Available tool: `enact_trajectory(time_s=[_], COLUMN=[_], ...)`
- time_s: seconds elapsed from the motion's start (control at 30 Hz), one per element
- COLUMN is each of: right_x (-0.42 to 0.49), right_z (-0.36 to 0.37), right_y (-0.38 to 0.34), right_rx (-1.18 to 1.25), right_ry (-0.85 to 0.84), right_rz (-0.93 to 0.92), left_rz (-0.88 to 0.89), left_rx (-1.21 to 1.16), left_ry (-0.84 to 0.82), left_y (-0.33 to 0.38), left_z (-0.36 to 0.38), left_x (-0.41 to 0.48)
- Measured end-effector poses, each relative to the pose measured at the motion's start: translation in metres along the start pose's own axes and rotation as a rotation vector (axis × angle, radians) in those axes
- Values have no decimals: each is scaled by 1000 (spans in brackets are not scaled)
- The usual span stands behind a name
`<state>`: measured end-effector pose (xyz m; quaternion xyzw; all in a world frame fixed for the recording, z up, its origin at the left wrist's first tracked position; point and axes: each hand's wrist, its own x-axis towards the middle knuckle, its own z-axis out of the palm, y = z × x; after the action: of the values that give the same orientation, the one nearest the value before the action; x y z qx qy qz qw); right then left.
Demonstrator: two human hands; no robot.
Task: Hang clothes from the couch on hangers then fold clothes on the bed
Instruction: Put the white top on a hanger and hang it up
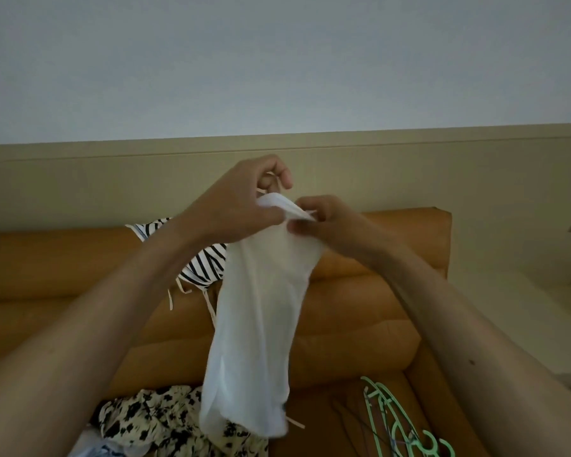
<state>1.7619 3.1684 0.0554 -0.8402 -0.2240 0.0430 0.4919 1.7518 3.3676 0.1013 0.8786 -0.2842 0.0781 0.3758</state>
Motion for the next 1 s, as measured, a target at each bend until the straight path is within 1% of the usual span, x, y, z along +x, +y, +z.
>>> enact_trajectory(time_s=[0.07, 0.1, 0.17, 0.23, 0.33, 0.4, 0.47, 0.6, 0.67, 0.7, 0.77, 0.83, 0.87, 0.93, 1.0], right_x=[-2, -3, -3, -1, -3, -5, -7, -9, -10, -10, -13, -15, -17, -20, -23], right_z=[-11, -17, -26, -37, -54, -60, -59, -54, -57, -60, -66, -70, -71, -72, -71], right_y=[-3, -5, -9, -6, 6, 13, 23, 45, 58, 64, 77, 90, 95, 104, 110], right_rx=[89, 80, -31, -105, -48, 24, -9, -200, -284, -318, -365, -413, -436, -444, -428], right_ry=[15, 16, 41, 126, 304, 355, 356, 441, 488, 507, 535, 549, 550, 553, 536], right_rz=[16, 15, 11, 26, 63, 92, 118, 120, 103, 95, 116, 170, 196, 225, 246], left_rz=[-18, -49, -120, -166, -216, -205, -171, -234, -232, -214, -146, -74, -64, -92, -162], left_rx=[203, 276, 398, 511, 655, 680, 596, 93, -28, -35, 99, 316, 412, 555, 626], left_ry=[35, 55, 125, 184, 133, 104, 93, 68, 109, 147, 245, 339, 369, 408, 447], left_y=[-18, -27, -45, -62, -80, -83, -80, -68, -66, -67, -70, -75, -77, -83, -87], left_z=[-8, -8, -4, -3, -7, -10, -12, -18, -19, -21, -24, -28, -29, -30, -29], left_x=[-6, -10, -17, -26, -41, -45, -42, -36, -34, -34, -33, -34, -36, -41, -47])
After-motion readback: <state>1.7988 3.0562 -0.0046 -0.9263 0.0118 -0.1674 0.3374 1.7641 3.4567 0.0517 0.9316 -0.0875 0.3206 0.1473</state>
